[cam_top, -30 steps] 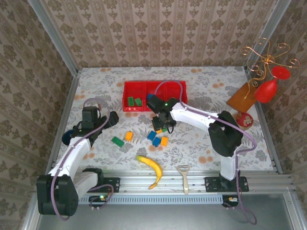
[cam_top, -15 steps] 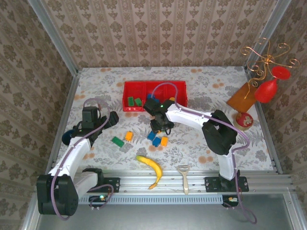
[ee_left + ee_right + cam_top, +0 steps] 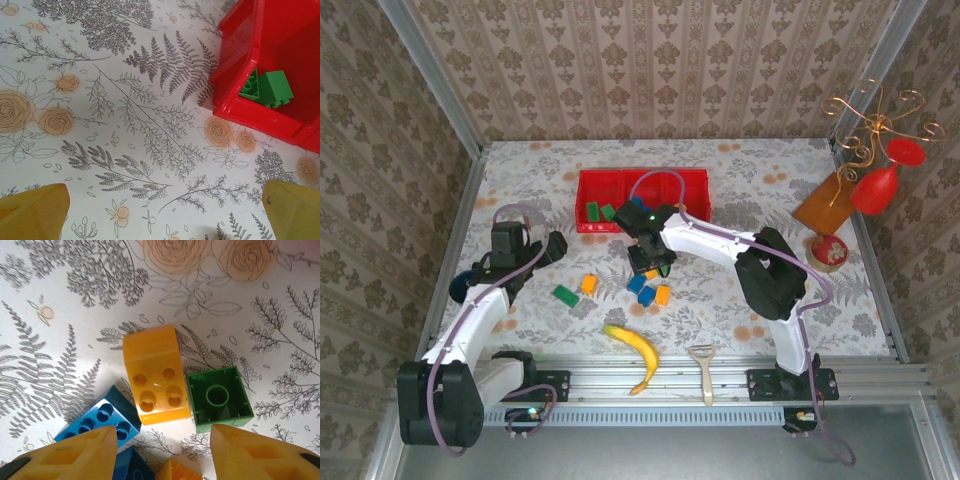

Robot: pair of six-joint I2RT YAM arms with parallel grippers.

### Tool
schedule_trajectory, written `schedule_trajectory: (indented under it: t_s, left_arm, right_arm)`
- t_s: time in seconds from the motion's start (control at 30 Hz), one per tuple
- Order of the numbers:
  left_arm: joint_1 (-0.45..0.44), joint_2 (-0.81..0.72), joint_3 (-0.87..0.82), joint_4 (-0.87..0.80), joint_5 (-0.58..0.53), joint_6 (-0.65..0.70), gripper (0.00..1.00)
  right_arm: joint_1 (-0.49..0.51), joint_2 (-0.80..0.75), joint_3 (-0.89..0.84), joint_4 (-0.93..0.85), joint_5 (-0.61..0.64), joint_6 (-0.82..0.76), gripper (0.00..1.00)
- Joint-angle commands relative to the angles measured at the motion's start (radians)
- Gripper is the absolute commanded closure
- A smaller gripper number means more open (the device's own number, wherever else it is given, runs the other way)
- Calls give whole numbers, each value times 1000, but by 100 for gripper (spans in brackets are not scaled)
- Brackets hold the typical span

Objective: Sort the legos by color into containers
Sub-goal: Pick up the lego from the center of the table.

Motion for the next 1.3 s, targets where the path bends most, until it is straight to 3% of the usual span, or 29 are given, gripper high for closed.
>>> schedule_trajectory:
  t_s: [0.0, 0.5, 1.27]
  left_arm:
    - [7, 2, -9, 8, 14, -27, 0]
    - [9, -2, -11, 3, 16, -22, 0]
    - [15, -14, -18, 0, 17, -20, 0]
  right_arm:
    - [9, 16, 32, -38, -4, -22, 47]
    - [5, 155, 179, -89, 23, -86, 50]
    - [-3, 260, 208, -99, 31, -97, 56]
